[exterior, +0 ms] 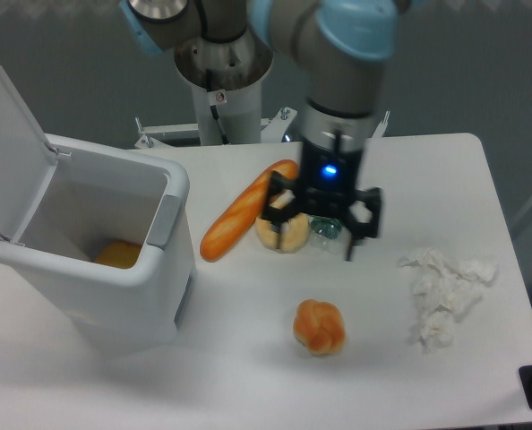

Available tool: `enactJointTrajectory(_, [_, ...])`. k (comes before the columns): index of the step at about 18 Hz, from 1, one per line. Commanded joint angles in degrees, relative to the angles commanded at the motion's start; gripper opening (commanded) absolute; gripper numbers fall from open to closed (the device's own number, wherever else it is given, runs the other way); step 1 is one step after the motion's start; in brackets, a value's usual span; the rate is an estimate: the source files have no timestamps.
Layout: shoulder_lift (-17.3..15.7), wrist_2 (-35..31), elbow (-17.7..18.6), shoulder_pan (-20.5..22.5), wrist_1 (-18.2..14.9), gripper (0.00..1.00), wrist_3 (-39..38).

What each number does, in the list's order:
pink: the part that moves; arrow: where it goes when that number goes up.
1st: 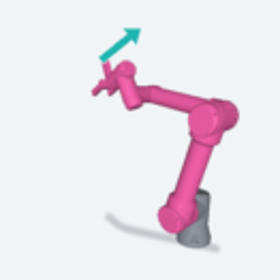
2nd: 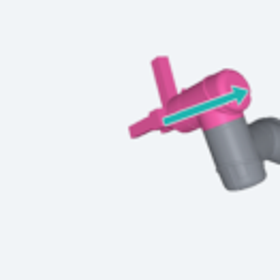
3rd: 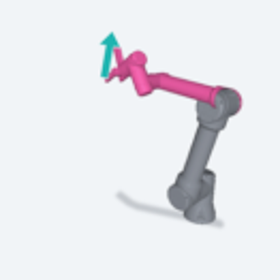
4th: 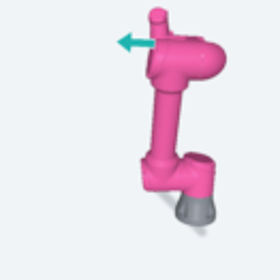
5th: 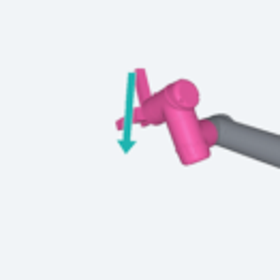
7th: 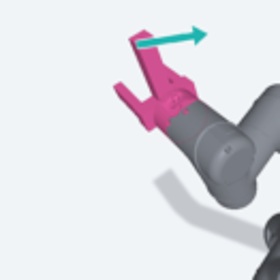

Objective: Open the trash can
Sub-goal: 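Lift the gripper away as the lid swings open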

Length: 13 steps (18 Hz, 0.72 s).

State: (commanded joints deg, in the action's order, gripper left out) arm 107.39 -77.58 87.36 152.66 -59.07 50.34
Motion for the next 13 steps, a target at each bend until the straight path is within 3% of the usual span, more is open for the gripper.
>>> enactJointTrajectory(2, [2.3, -4.1, -0.3, 0.2, 0.6, 1.0, 6.2])
enactJointTrajectory(5, [8.2, -9.0, -3.4, -0.2, 0.7, 1.0, 16.3])
enactJointTrajectory(13, [11.4, -12.3, -3.6, -0.8, 1.5, 1.0, 18.6])
